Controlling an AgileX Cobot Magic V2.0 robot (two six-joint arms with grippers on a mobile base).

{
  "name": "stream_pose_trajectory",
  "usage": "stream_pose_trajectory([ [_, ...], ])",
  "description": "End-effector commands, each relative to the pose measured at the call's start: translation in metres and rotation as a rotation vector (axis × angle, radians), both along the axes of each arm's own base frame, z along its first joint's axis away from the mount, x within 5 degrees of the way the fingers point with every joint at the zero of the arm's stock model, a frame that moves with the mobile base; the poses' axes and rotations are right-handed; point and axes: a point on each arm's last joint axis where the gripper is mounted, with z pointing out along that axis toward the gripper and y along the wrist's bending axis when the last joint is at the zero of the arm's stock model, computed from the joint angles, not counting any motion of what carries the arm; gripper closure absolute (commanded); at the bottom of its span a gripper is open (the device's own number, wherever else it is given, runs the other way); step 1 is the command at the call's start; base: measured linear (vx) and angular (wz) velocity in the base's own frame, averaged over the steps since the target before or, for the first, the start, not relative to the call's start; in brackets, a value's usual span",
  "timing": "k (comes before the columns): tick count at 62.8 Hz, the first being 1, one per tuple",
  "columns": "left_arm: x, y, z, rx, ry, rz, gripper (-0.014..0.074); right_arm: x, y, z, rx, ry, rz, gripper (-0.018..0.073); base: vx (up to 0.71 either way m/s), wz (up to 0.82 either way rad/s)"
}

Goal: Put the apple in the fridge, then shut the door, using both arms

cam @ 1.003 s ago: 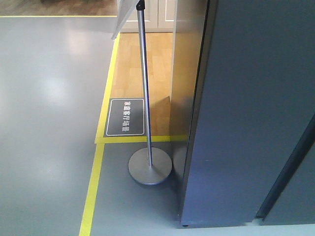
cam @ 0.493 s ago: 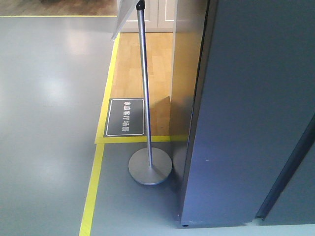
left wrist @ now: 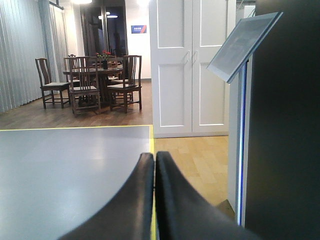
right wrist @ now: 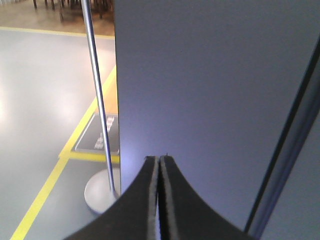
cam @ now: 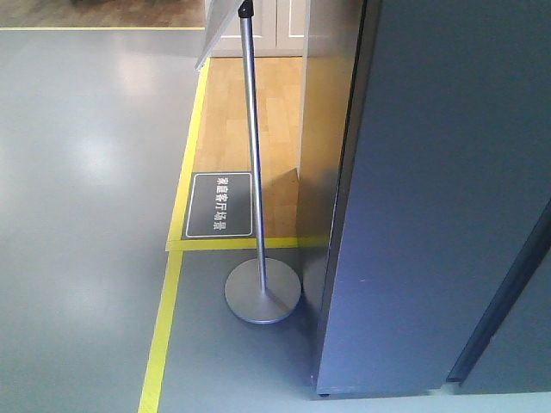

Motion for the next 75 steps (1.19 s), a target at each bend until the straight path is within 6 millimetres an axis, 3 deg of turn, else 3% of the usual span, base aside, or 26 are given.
stream_pose_trajectory([
  [1,-0.001,0.0,-0.002,-0.017,-0.064,-0.006,0.0603,0.002,-0.001,0.0,0.014,-0.155,-0.03,0.0563,0.0,0.0],
  [15,-0.001,0.0,-0.002,-0.017,-0.064,-0.006,0.0603,0.002,-0.003,-0.023,0.043,-0.302,-0.055,0.0563,0.0,0.0],
  [75,-0.001,0.0,-0.002,-0.017,-0.064,-0.006,0.0603,0.002,-0.005,-0.023,0.099,-0.302,-0.106,0.0563,0.0,0.0],
])
